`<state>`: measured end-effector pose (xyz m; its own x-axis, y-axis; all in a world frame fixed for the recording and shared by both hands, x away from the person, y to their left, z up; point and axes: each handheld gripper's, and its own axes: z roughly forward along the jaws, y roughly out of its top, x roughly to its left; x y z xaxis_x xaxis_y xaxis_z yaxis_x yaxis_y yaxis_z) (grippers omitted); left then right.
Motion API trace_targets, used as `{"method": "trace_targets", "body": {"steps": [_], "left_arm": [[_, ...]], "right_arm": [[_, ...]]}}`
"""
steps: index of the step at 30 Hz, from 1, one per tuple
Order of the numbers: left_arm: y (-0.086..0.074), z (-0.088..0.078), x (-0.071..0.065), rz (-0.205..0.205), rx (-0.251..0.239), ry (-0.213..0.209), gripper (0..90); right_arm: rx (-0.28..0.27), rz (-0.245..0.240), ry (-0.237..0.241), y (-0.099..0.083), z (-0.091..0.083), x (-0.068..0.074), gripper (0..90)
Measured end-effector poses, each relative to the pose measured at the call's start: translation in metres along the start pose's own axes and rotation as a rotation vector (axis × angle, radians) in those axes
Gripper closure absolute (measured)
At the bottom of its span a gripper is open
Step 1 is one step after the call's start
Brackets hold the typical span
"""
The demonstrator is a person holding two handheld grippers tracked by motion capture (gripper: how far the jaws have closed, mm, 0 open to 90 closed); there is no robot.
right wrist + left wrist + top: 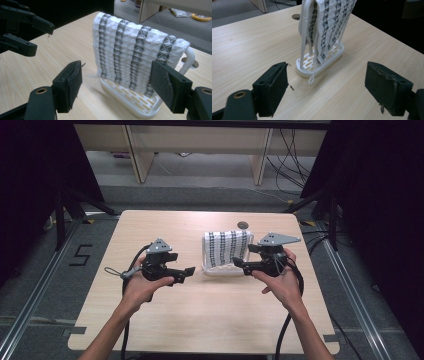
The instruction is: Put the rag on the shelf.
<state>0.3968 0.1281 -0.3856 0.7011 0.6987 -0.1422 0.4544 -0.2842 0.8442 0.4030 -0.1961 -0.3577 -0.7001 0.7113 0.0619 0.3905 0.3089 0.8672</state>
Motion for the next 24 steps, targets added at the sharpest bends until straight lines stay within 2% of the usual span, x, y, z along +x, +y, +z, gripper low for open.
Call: {"method": "trace_targets", "body": {"steps": [1,2,3,4,5,6,7,8,9,11,12,13,14,15,16,17,18,19,20,21,22,23,24], "left_arm": [[-0.001,0.001,-0.002,-0.012,-0.011,0.004,18.0],[-0.002,0.0,-0.002,0.006,0.011,-0.01,18.0],[-0.003,0.001,-0.004,-0.009,-0.004,0.0,18.0],[-0.004,0.0,-0.004,0.001,0.004,-0.004,18.0],[-0.005,0.0,-0.004,-0.003,-0.001,-0.011,18.0],[-0.006,0.0,-0.005,-0.005,-0.003,-0.006,18.0],[-0.006,-0.001,-0.004,0.008,0.009,0.002,18.0],[-0.007,-0.001,-0.005,-0.001,0.002,0.002,18.0],[-0.007,-0.001,-0.005,-0.002,0.002,-0.003,18.0],[-0.009,0.0,-0.005,-0.002,0.001,-0.008,18.0],[-0.01,0.0,-0.005,0.001,0.007,-0.002,18.0],[-0.012,0.001,-0.006,0.001,0.014,-0.005,18.0],[-0.012,0.001,-0.006,0.001,0.014,-0.005,18.0],[-0.013,0.0,-0.006,0.011,0.024,-0.001,18.0],[-0.014,0.0,-0.006,0.016,0.028,-0.005,18.0],[-0.014,0.001,-0.007,0.005,0.016,-0.01,18.0],[-0.015,0.0,-0.006,0.02,0.029,-0.005,18.0],[-0.016,0.0,-0.008,0.005,0.013,-0.006,18.0],[-0.017,-0.002,-0.007,0.018,0.025,-0.004,18.0],[-0.018,-0.002,-0.008,0.007,0.013,0.0,18.0],[-0.019,-0.003,-0.008,0.006,0.017,-0.006,18.0],[-0.021,-0.004,-0.007,0.01,0.017,-0.001,18.0],[-0.023,-0.005,-0.008,0.009,0.013,0.005,18.0]], "right_arm": [[0.002,-0.001,0.002,0.0,-0.001,0.0,27.5],[-0.005,-0.013,-0.005,-0.001,-0.001,0.0,27.4],[0.002,0.006,0.011,-0.003,0.0,0.002,27.4],[0.007,0.006,0.007,-0.004,-0.001,0.003,27.4],[0.011,-0.016,0.001,-0.005,-0.001,0.002,27.4],[0.011,-0.016,0.001,-0.005,-0.001,0.002,27.4],[0.001,-0.001,-0.003,-0.006,0.0,0.004,27.4],[0.024,0.025,0.007,-0.006,-0.002,0.006,27.4],[0.017,0.001,0.011,-0.007,-0.002,0.004,27.4],[0.023,0.015,0.01,-0.008,-0.003,0.005,27.4],[0.005,-0.011,0.004,-0.009,-0.002,0.003,27.4],[0.026,0.022,0.008,-0.011,-0.005,0.006,27.4],[0.026,0.022,0.008,-0.011,-0.005,0.006,27.4],[0.014,-0.007,0.007,-0.011,-0.004,0.005,27.4],[0.013,0.015,0.019,-0.012,-0.004,0.006,27.3],[0.02,-0.001,0.021,-0.013,-0.005,0.005,27.3],[0.023,0.013,0.016,-0.014,-0.006,0.007,27.3],[0.018,0.013,0.014,-0.015,-0.007,0.008,27.2],[0.02,-0.002,0.02,-0.015,-0.008,0.008,27.1],[0.025,0.014,0.022,-0.017,-0.009,0.01,27.0],[0.006,-0.003,0.017,-0.018,-0.008,0.009,26.7],[0.022,0.009,0.032,-0.019,-0.01,0.01,26.4],[0.014,-0.001,0.041,-0.02,-0.009,0.01,26.1]]}}
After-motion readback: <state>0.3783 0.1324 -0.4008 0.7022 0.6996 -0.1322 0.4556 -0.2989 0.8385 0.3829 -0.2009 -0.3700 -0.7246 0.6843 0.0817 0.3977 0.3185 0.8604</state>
